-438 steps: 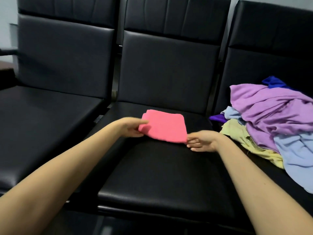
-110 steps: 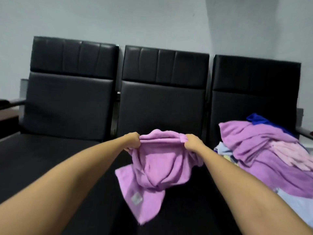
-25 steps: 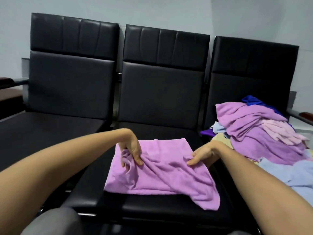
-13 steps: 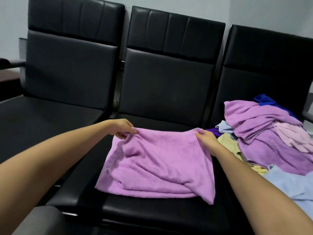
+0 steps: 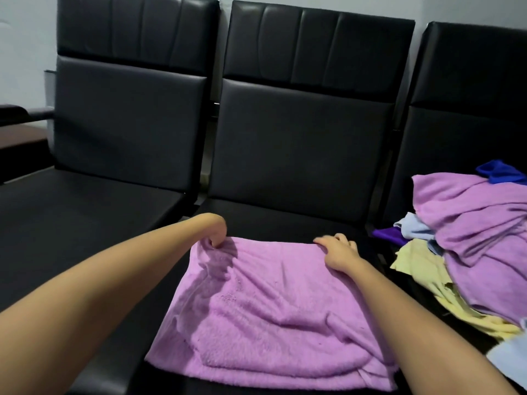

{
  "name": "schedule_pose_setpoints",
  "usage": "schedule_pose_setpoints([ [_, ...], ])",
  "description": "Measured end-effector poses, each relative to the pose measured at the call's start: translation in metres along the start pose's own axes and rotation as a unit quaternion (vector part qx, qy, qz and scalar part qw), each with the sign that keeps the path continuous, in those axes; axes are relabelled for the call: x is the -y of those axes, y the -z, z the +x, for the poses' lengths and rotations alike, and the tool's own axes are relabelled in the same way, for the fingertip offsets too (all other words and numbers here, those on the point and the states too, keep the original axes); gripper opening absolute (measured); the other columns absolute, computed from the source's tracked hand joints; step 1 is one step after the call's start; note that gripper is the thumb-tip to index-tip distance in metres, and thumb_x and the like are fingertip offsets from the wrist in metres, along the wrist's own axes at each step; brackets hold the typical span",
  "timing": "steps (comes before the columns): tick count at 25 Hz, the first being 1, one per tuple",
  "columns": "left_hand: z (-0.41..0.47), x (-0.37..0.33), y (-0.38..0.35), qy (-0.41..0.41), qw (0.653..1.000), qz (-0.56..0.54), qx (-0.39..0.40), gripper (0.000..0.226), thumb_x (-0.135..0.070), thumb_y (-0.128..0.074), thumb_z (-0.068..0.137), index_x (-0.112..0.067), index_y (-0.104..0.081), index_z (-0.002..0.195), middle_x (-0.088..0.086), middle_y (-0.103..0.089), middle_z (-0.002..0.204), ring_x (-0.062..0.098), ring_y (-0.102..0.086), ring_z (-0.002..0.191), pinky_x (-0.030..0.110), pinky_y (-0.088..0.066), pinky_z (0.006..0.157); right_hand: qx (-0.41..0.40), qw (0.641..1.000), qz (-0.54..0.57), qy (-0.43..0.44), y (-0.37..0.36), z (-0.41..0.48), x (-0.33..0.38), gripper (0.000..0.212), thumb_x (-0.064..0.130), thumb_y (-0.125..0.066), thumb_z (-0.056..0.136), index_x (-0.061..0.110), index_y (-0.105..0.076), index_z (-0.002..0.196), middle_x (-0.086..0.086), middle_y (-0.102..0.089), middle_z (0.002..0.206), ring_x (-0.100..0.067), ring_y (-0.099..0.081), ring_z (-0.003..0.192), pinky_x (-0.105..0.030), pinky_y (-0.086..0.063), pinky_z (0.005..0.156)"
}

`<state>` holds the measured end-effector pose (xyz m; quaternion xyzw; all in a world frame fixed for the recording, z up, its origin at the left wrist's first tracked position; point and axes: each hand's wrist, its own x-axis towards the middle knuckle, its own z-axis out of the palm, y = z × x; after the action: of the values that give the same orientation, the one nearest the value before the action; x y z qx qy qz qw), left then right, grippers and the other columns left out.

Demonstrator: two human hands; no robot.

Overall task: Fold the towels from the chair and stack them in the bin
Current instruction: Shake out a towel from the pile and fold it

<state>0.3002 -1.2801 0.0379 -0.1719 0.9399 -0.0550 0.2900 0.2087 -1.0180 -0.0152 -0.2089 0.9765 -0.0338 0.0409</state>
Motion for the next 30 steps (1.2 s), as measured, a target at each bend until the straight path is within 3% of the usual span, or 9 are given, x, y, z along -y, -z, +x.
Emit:
schedule_pose_setpoints([
  [4,-0.001,0.004,0.001,0.000,0.999,0.038,0.034,0.037,-0.021,-0.043,0.099,0.007,-0.063,0.114,0.017,-0.064,0.111,0.023,-0.049,0.080,0.023,-0.041,0.053,0.046,0.993,-0.112,0.012,0.017,0.001,-0.001,0.045,0.008,-0.036,0.092,0.028,-0.047,0.131,-0.005,-0.050,0.128,-0.023,-0.039,0.121,-0.036,-0.027,0.096],
  [7,0.005,0.014,-0.006,-0.008,0.998,-0.039,0.045,0.042,-0.027,-0.038,0.100,-0.003,-0.066,0.080,0.007,-0.063,0.081,0.018,-0.049,0.067,0.027,-0.044,0.062,0.053,0.981,-0.186,0.018,0.025,-0.015,-0.003,0.023,0.011,-0.039,0.090,0.022,-0.050,0.107,-0.003,-0.049,0.125,-0.022,-0.036,0.121,-0.037,-0.027,0.094],
  [10,0.000,0.020,-0.008,-0.046,0.984,-0.168,0.023,0.031,-0.028,-0.040,0.099,-0.004,-0.054,0.111,0.011,-0.052,0.100,0.022,-0.054,0.076,0.027,-0.049,0.054,0.050,0.985,-0.163,0.006,0.040,-0.033,-0.005,0.014,0.013,-0.037,0.092,0.024,-0.044,0.097,-0.003,-0.049,0.123,-0.021,-0.035,0.124,-0.038,-0.025,0.097],
  [14,-0.023,0.030,0.006,-0.121,0.975,-0.149,-0.108,0.015,-0.016,-0.052,0.091,-0.009,-0.062,0.099,0.004,-0.057,0.084,0.019,-0.054,0.067,0.029,-0.049,0.059,-0.010,0.992,-0.123,-0.018,0.069,-0.063,-0.005,0.022,0.006,-0.039,0.086,0.020,-0.039,0.069,0.001,-0.059,0.100,-0.021,-0.053,0.111,-0.034,-0.024,0.084],
  [17,-0.052,0.042,0.026,-0.137,0.952,-0.106,-0.251,0.022,-0.020,-0.066,0.081,-0.009,-0.071,0.099,0.009,-0.068,0.095,0.023,-0.060,0.081,0.028,-0.047,0.071,-0.093,0.991,-0.088,-0.045,0.101,-0.089,-0.008,0.022,0.009,-0.044,0.086,0.022,-0.061,0.085,-0.003,-0.063,0.114,-0.026,-0.056,0.111,-0.033,-0.037,0.087],
  [20,-0.087,0.052,0.051,-0.131,0.918,-0.156,-0.340,0.017,-0.023,-0.063,0.085,-0.011,-0.070,0.095,0.009,-0.067,0.098,0.028,-0.062,0.094,0.028,-0.045,0.074,-0.210,0.975,-0.009,-0.070,0.143,-0.116,-0.010,0.032,0.010,-0.042,0.090,0.022,-0.062,0.113,-0.009,-0.062,0.122,-0.032,-0.056,0.113,-0.034,-0.042,0.084],
  [24,-0.120,0.055,0.068,-0.168,0.917,-0.154,-0.328,0.019,-0.014,-0.056,0.089,-0.010,-0.052,0.070,0.010,-0.056,0.084,0.025,-0.052,0.081,0.027,-0.037,0.067,-0.199,0.978,-0.001,-0.061,0.183,-0.128,-0.009,0.041,0.003,-0.038,0.087,0.020,-0.057,0.119,-0.010,-0.059,0.124,-0.033,-0.053,0.115,-0.036,-0.041,0.086],
  [26,-0.135,0.059,0.070,-0.167,0.924,-0.120,-0.323,0.014,-0.017,-0.067,0.082,-0.007,-0.062,0.074,0.007,-0.055,0.077,0.022,-0.049,0.075,0.027,-0.034,0.057,-0.199,0.978,-0.002,-0.064,0.189,-0.135,-0.009,0.038,0.006,-0.040,0.088,0.023,-0.060,0.116,-0.007,-0.060,0.124,-0.032,-0.053,0.115,-0.036,-0.042,0.088],
  [30,-0.160,0.069,0.083,-0.156,0.874,-0.220,-0.404,0.014,-0.023,-0.076,0.075,-0.015,-0.064,0.071,0.004,-0.055,0.070,0.020,-0.050,0.072,0.026,-0.035,0.054,-0.347,0.932,0.038,-0.101,0.201,-0.157,-0.003,0.035,0.012,-0.043,0.093,0.026,-0.065,0.116,-0.013,-0.062,0.117,-0.035,-0.053,0.112,-0.036,-0.042,0.081],
])
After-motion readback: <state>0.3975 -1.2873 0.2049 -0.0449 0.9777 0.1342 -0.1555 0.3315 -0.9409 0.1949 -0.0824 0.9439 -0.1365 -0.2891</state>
